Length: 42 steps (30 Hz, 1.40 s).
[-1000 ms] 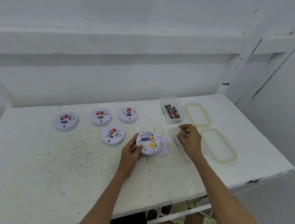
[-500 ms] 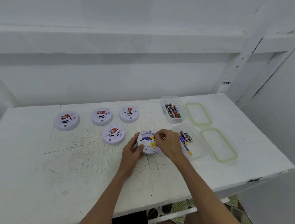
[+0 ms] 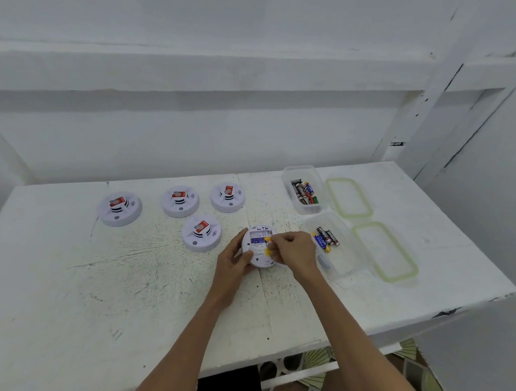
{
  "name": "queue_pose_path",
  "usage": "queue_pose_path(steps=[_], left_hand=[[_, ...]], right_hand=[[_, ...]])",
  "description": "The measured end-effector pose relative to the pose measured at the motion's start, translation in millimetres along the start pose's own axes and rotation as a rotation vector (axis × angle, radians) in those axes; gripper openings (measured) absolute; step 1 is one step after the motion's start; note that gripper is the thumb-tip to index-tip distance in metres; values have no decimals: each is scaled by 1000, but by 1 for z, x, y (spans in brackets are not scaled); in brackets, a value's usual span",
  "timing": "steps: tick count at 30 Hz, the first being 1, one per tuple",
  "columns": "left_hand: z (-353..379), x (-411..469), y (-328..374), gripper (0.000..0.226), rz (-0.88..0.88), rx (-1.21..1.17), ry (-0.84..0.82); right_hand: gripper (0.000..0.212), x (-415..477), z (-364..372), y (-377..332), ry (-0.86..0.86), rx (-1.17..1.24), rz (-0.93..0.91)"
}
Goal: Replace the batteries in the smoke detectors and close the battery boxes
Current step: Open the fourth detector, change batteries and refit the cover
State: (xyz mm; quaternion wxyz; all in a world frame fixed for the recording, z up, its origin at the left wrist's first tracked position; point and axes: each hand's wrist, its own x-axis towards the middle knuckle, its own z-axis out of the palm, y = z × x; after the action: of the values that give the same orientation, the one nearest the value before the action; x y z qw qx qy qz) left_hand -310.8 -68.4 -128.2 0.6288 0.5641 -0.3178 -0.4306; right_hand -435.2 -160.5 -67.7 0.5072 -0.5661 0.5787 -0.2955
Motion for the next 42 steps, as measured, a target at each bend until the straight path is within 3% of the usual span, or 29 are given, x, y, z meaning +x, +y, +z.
queue_pose_path(steps=[4,10,15,23,32,38,42], left_hand=[[-2,0,-2,53,-7,-3,-16],[-1,0,0,54,0,-12,-26],[-3,2,-3,54,-7,-25,-29],[-2,0,-2,51,-9,-25,-16],[-3,0,-2,51,-13,-21,-17],[-3,1,-2,52,-25,-12,-18],[-3,1,-2,51,-21,-11,-19]], right_hand=[[19,2,1,-5,14,106,120],[31,2,12,0,167,-11,114],[28,3,16,-7,174,2,138],[16,-3,4,-11,113,-14,49],[6,2,-44,-14,306,-6,-119],[11,15,-74,2,386,-96,-54],[10,22,-81,17,339,-179,21]])
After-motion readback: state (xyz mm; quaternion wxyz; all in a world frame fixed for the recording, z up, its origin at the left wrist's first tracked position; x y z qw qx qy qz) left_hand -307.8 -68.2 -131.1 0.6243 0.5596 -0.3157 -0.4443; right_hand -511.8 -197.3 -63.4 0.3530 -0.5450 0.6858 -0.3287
